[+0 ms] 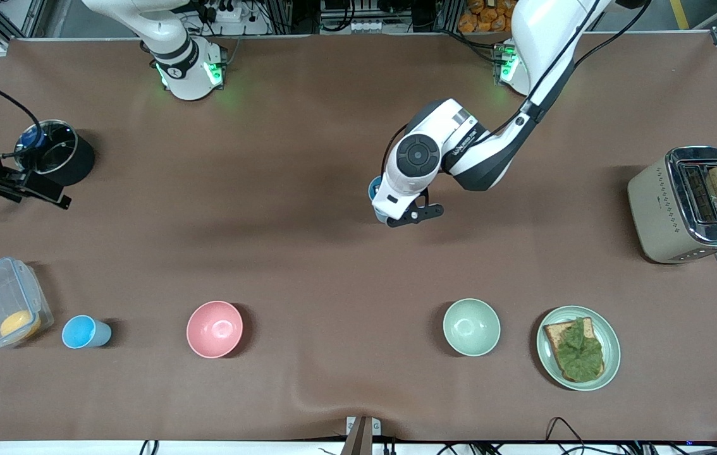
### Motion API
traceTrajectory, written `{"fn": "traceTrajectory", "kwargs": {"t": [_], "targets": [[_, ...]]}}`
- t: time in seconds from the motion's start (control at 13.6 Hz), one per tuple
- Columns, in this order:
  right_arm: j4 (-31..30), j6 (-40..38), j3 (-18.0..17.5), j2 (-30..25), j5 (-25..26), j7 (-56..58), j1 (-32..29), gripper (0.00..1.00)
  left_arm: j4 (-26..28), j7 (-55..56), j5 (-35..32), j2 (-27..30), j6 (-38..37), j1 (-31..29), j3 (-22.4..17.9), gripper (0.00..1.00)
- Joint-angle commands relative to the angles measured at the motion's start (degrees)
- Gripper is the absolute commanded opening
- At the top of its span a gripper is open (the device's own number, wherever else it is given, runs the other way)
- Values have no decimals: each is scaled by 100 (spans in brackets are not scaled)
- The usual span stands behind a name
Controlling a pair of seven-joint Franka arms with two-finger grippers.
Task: Stack blue cups with both arms
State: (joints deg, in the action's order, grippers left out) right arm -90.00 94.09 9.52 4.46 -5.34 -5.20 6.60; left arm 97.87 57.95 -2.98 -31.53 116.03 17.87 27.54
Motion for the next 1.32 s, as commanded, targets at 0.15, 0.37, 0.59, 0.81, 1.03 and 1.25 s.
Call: {"fn": "traceTrajectory", "kwargs": {"t": [0.15,0.37,0.59,0.81,1.03,1.25], "targets": [[-527,30,-12,-402,7,362,-18,100,-197,138,69,-125,34,-29,-47,14],[-588,30,-12,-455,7,371,8,100,-398,138,8,6,-36,-82,-56,100],[-1210,406,-3,-840,25,380,26,100,-768,59,-97,445,-404,-266,-99,100],[-1257,505,-20,-886,121,318,105,100,-1250,50,-440,797,-984,-521,-108,100],[-1239,618,-47,-886,332,318,114,100,-1647,-107,-877,1217,-2211,-697,-117,100],[-1231,838,-64,-886,419,318,114,100,-1657,-994,-872,1720,-2636,-1407,-100,100]]}}
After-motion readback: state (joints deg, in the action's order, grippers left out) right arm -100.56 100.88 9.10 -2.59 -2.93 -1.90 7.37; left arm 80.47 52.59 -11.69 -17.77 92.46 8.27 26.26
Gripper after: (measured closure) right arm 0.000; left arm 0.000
